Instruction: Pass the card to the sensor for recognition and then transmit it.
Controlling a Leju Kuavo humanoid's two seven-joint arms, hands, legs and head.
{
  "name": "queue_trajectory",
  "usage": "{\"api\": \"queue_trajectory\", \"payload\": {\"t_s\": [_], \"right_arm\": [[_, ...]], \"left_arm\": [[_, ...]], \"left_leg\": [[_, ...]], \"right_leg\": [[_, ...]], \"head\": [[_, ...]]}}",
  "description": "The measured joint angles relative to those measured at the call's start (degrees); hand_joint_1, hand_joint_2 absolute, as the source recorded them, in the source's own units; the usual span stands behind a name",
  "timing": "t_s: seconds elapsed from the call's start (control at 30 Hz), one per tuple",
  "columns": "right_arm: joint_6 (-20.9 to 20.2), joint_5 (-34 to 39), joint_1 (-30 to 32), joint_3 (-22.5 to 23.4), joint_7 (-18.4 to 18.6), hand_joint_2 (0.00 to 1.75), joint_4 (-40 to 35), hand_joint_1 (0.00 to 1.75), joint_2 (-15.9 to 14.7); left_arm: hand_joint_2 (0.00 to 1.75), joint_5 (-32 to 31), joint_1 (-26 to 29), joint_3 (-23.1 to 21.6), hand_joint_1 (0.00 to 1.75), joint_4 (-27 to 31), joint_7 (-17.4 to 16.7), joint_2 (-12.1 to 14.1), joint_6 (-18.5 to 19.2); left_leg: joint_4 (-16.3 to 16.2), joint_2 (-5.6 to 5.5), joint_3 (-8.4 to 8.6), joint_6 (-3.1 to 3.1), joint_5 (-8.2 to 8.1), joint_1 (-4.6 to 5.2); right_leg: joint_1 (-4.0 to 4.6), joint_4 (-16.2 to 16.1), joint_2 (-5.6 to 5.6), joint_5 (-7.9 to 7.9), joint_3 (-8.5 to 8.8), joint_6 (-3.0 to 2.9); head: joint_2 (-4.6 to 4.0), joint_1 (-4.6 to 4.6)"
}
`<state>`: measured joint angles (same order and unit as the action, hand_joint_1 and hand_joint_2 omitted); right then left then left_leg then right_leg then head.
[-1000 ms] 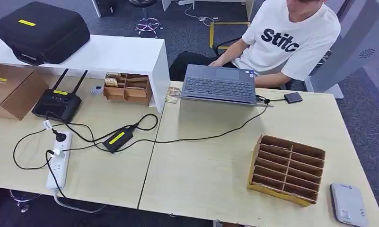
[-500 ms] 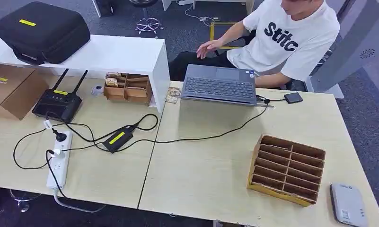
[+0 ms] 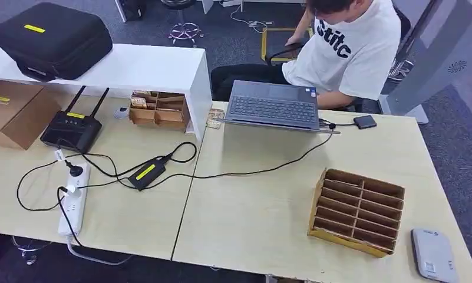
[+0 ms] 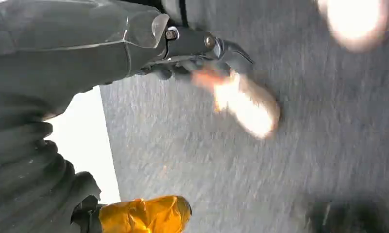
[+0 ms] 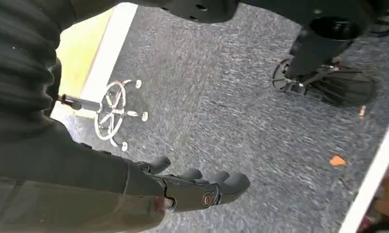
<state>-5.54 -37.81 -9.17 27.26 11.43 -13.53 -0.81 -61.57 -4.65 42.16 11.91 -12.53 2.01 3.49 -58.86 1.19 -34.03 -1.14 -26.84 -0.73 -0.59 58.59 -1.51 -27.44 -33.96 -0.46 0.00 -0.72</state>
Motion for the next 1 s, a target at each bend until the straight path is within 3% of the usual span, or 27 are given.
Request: {"api": "queue_trajectory", "payload": {"t_s": [0.07, 0.13, 0.2, 0.3, 0.33, 0.37, 0.4, 0.43, 0.47, 0.5, 0.6, 0.63, 0.67, 0.7, 0.77, 0.9, 0.93, 1.0], "right_arm": [[1.7, -1.1, 0.4, -0.1, -0.6, 1.75, 0.0, 0.0, 0.0], [3.4, -2.5, 0.9, -1.1, -1.1, 1.75, 0.0, 0.0, 0.0], [3.8, -2.9, 1.0, -1.5, -1.2, 1.75, 0.0, 0.0, 0.0], [3.4, -4.5, 1.0, -2.5, -0.3, 1.75, 0.0, 0.0, 0.0], [1.7, -5.9, 0.8, -3.2, 0.2, 0.0, 0.0, 0.0, 0.0], [-0.3, -7.4, 0.5, -4.2, 0.7, 0.0, 0.0, 0.0, 0.0], [-2.2, -8.5, 0.1, -5.1, 1.2, 0.0, 0.0, 0.0, -0.1], [-3.6, -9.0, -0.2, -6.1, 1.8, 0.0, 0.0, 0.0, -0.2], [-4.1, -9.1, -0.4, -6.7, 2.0, 0.0, 0.0, 0.0, -0.2], [-4.0, -8.9, -0.5, -7.1, 2.1, 0.0, 0.0, 0.0, -0.3], [-0.7, -6.9, -0.1, -7.3, 1.9, 0.0, 0.0, 0.0, -0.3], [0.2, -6.8, 0.2, -7.3, 1.9, 0.0, 0.0, 0.0, -0.3], [1.0, -6.8, 0.3, -7.3, 1.9, 0.0, 0.0, 0.0, -0.3], [1.1, -6.8, 0.5, -7.3, 1.8, 0.0, 0.0, 0.0, -0.3], [0.4, -7.6, 0.4, -7.4, 1.9, 0.0, 0.0, 0.0, -0.3], [-4.0, -10.6, -1.0, -9.3, 3.0, 0.0, 0.0, 0.0, -0.3], [-4.5, -10.9, -1.4, -9.9, 3.2, 0.0, 0.0, 0.0, -0.3], [-4.5, -11.0, -2.3, -10.5, 3.7, 0.0, 0.0, 0.0, -0.3]], "left_arm": [[1.75, 0.9, -0.1, 0.0, 0.0, 0.0, 1.0, -0.5, -11.0], [1.75, 1.8, -0.4, 0.0, 0.0, 0.0, 1.6, -1.0, -16.4], [1.75, 1.8, -0.6, 0.0, 0.0, 0.0, 1.6, -1.3, -16.5], [1.75, 0.6, -0.6, 0.0, 0.0, 0.0, 0.4, -1.6, -11.2], [1.75, -0.2, -0.7, -0.1, 0.0, 0.0, -0.8, -1.3, -6.5], [1.75, -0.9, -0.7, -0.4, 0.0, 0.0, -2.0, -0.8, -0.1], [1.75, -1.5, -0.7, -0.6, 0.0, 0.0, -2.2, -0.4, 4.0], [1.75, -2.3, -0.7, -0.9, 0.0, 0.0, -2.1, 0.0, 5.4], [1.75, -2.8, -0.8, -1.2, 0.0, 0.0, -2.0, 0.1, 3.6], [1.75, -2.7, -0.9, -1.4, 0.0, 0.0, -1.8, 0.1, -1.1], [1.75, 1.7, -1.1, -0.8, 0.0, 0.0, 0.2, -0.9, -21.8], [1.75, 3.1, -1.2, -0.2, 0.0, 0.0, 1.0, -1.3, -24.7], [1.75, 3.9, -1.2, 0.3, 0.0, 0.0, 1.5, -1.5, -24.9], [1.75, 4.0, -1.2, 0.7, 0.0, 0.0, 1.6, -1.7, -23.9], [1.75, 1.2, -1.2, 0.7, 0.0, 0.0, 0.0, -1.8, -16.5], [1.75, -2.4, -1.2, -0.8, 0.0, 0.0, -2.9, -0.3, 7.8], [1.75, -2.2, -1.1, -0.9, 0.0, 0.0, -3.2, 0.2, 11.1], [1.75, -2.2, -0.8, -1.0, 0.0, 0.0, -2.6, 0.9, 9.9]], "left_leg": [[0.0, -0.02, -0.01, 0.0, 0.0, 0.01], [0.0, -0.01, -0.03, 0.0, -0.01, 0.02], [0.0, 0.0, -0.04, 0.0, -0.01, 0.02], [0.0, 0.03, -0.04, 0.01, -0.02, 0.02], [0.0, 0.03, -0.04, 0.01, -0.01, 0.03], [0.0, 0.03, -0.03, 0.01, -0.01, 0.03], [0.0, 0.06, -0.01, 0.01, -0.01, 0.02], [0.0, 0.07, -0.01, 0.01, -0.01, 0.02], [0.0, 0.05, 0.0, 0.01, -0.01, 0.02], [0.0, 0.04, 0.0, 0.01, -0.01, 0.02], [0.0, 0.03, 0.0, 0.0, -0.01, 0.03], [0.0, 0.03, 0.0, 0.0, -0.01, 0.03], [0.0, 0.03, -0.01, 0.0, -0.01, 0.03], [0.0, 0.04, -0.01, 0.0, -0.01, 0.03], [0.0, 0.03, -0.04, 0.01, -0.01, 0.03], [0.0, 0.15, -0.02, 0.01, -0.02, 0.02], [0.0, 0.15, 0.0, 0.01, -0.02, 0.02], [0.0, 0.13, 0.03, 0.0, -0.01, 0.02]], "right_leg": [[-0.01, 0.0, -0.01, 0.0, 0.01, 0.0], [-0.01, 0.0, 0.01, 0.0, 0.01, 0.0], [-0.02, 0.0, 0.02, 0.0, 0.01, 0.0], [-0.01, 0.0, 0.05, 0.0, 0.01, 0.01], [-0.02, 0.0, 0.05, 0.0, 0.01, 0.01], [-0.02, 0.0, 0.05, 0.01, 0.0, 0.01], [-0.01, 0.0, 0.09, 0.01, -0.02, 0.01], [-0.01, 0.0, 0.09, 0.01, -0.02, 0.01], [-0.02, 0.0, 0.06, 0.01, -0.02, 0.01], [-0.01, 0.0, 0.03, 0.01, -0.02, 0.0], [-0.03, 0.0, 0.03, 0.01, -0.01, 0.0], [-0.03, 0.0, 0.03, 0.0, 0.0, 0.0], [-0.02, 0.0, 0.05, 0.0, 0.0, 0.0], [-0.03, 0.0, 0.05, 0.0, 0.0, 0.0], [-0.03, 0.0, 0.04, 0.0, 0.0, 0.01], [-0.02, 0.0, 0.15, 0.02, -0.01, 0.01], [-0.02, 0.0, 0.16, 0.03, -0.02, 0.0], [-0.02, 0.0, 0.14, 0.03, -0.03, -0.01]], "head": [[0.0, -0.04], [0.0, -0.04], [0.0, -0.04], [0.0, -0.02], [0.0, -0.02], [0.0, -0.04], [0.0, -0.04], [0.0, -0.04], [0.0, -0.02], [0.0, -0.06], [0.0, -0.08], [0.0, -0.04], [0.0, -0.04], [0.0, -0.06], [0.0, -0.04], [0.0, -0.04], [0.0, -0.04], [0.0, -0.02]]}}
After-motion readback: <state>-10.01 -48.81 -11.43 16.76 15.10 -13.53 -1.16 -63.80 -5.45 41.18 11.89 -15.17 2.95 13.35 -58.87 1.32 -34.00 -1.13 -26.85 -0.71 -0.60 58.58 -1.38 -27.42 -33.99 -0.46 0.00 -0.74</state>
